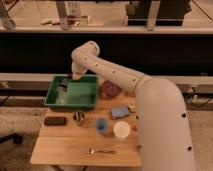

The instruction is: Wipe tray with brush

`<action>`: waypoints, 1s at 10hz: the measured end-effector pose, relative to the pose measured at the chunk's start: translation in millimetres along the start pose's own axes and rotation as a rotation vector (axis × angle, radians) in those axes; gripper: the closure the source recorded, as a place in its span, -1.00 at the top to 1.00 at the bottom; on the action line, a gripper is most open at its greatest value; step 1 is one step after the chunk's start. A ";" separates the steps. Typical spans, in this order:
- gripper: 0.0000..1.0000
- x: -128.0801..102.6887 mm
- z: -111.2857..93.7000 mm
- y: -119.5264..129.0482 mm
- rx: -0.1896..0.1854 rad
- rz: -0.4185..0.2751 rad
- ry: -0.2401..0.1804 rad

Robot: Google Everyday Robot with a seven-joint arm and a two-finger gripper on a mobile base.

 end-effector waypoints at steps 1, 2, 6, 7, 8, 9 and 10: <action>-1.00 -1.2 -0.8 2.1 0.003 -0.006 0.003; -0.99 -1.4 -1.8 3.6 0.006 -0.014 0.008; -0.32 -7.7 0.8 6.5 -0.011 -0.041 0.024; -0.07 -6.5 1.0 5.7 -0.012 -0.036 0.031; 0.09 -8.2 1.6 6.1 -0.014 -0.034 0.030; 0.34 -9.7 2.9 6.9 -0.017 -0.032 0.028; 0.51 -10.3 2.1 6.4 -0.015 -0.030 0.024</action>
